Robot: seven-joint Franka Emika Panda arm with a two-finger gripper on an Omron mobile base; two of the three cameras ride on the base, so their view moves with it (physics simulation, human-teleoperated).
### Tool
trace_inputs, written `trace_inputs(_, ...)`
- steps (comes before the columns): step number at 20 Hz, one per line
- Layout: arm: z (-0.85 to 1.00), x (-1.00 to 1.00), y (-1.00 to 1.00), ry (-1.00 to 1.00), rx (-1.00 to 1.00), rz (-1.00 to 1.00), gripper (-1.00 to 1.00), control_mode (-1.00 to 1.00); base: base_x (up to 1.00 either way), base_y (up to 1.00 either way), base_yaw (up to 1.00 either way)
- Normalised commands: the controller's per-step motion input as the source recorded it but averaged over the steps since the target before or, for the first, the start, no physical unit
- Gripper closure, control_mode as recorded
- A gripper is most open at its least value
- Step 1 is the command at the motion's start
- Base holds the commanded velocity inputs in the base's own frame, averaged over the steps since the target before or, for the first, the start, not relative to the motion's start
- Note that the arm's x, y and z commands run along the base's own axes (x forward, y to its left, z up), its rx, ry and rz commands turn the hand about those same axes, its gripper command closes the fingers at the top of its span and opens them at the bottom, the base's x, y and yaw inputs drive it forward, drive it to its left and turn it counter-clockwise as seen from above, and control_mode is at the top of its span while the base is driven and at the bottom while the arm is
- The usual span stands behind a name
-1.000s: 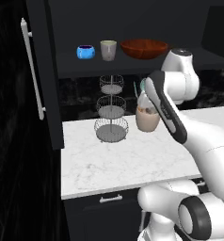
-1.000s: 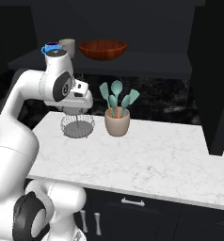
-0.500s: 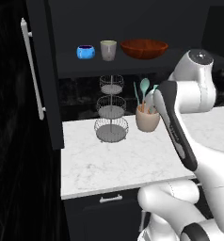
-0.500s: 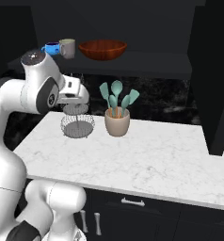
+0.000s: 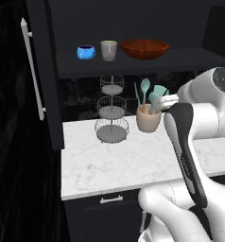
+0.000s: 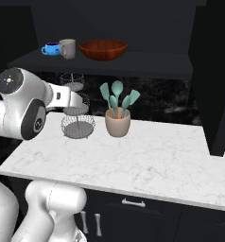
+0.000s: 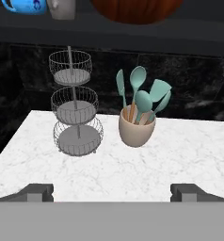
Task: Gather all objects into one cabinet and sort the glasses and bowls to opposite sides.
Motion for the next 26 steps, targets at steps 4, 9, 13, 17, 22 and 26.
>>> trace_inputs(4,0.32,-0.12,-0.01,-0.14,0.06,-0.03,-1.0,-1.0,0.0,0.0,0.0)
trace_inputs(9,0.13,-0.15,0.0,-0.09,0.01,0.0,-1.0,-1.0,0.0,0.0,0.0)
trace_inputs(13,0.0,0.0,0.0,0.0,0.0,0.0,-1.0,-1.0,0.0,0.0,0.0)
trace_inputs(17,0.34,-0.01,0.0,-0.08,0.0,0.0,-1.0,-1.0,0.0,0.0,0.0)
trace_inputs(22,0.15,-0.03,0.0,-0.09,0.0,0.0,-1.0,-1.0,0.0,0.0,0.0)
trace_inputs(26,0.0,0.0,0.0,0.0,0.0,0.0,-1.0,1.0,0.0,0.0,0.0)
